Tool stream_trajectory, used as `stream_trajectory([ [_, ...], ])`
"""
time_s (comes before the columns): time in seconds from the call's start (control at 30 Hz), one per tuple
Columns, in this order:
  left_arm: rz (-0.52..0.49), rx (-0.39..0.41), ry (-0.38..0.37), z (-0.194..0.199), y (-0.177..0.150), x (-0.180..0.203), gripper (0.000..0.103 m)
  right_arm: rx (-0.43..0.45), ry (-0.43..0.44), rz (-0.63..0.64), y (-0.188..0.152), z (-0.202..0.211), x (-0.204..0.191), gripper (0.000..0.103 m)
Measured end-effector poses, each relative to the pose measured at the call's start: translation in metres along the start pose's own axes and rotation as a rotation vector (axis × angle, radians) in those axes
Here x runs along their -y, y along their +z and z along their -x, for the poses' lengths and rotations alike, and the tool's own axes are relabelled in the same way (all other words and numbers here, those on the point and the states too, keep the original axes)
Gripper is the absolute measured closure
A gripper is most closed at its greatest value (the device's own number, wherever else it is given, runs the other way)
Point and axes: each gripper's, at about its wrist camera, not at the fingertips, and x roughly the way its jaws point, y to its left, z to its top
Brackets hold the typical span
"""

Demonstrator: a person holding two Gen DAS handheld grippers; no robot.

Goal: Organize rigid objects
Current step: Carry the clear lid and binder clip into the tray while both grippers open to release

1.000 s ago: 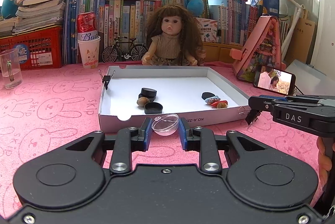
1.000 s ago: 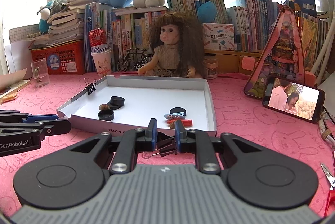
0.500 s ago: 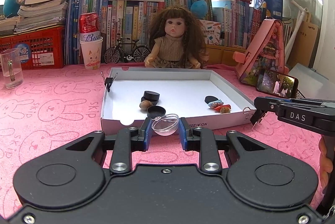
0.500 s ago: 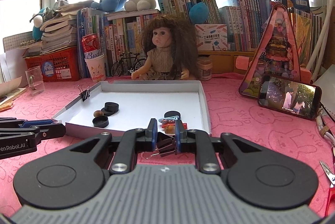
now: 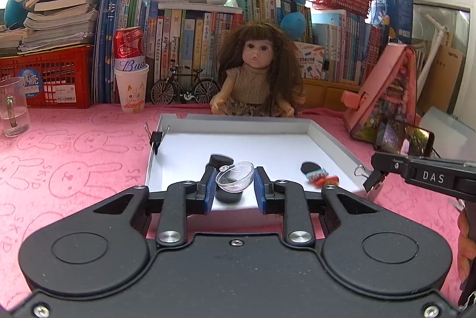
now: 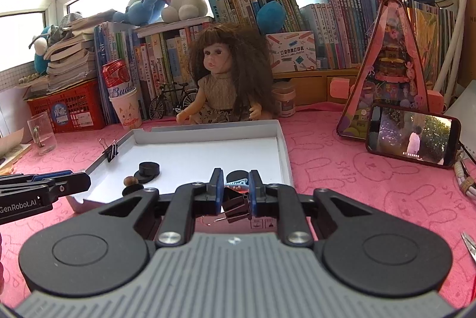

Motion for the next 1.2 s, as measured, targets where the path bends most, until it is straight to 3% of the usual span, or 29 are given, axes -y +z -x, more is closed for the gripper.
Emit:
stream_trajectory([
  [0.1,-0.001,0.002,-0.012,-0.016,0.014,-0.003,0.078,-0.014,0.002,-0.013,0.011,-0.013,0.003,0.082],
  [0.17,-0.002,-0.007,-0.022,-0.034,0.029,-0.006,0.078,-0.036,0.009,-0.039,0.021,-0.028,0.006,0.091],
  [0.37,0.088,-0.07,-0.029,-0.095,0.061,-0.021,0.078,-0.09,0.004,-0.133,0.046,-0.075,0.016,0.092],
  [0.47,0.102,-0.086,-0.014,-0.109,0.06,-0.024,0.078,-0.118,0.029,-0.183,0.043,-0.08,0.024,0.092],
  [0.6,0.056,-0.107,-0.025,-0.116,0.051,-0.022,0.078,-0.148,0.039,-0.137,0.033,-0.077,0.026,0.089],
  [0.9,0.077,-0.145,-0.004,-0.139,0.052,-0.02,0.078,-0.179,0.045,-0.167,0.023,-0.082,0.031,0.085],
  [1.2,0.072,-0.241,0.083,-0.179,0.05,-0.021,0.075,-0.18,0.063,-0.121,0.019,-0.075,0.027,0.082],
])
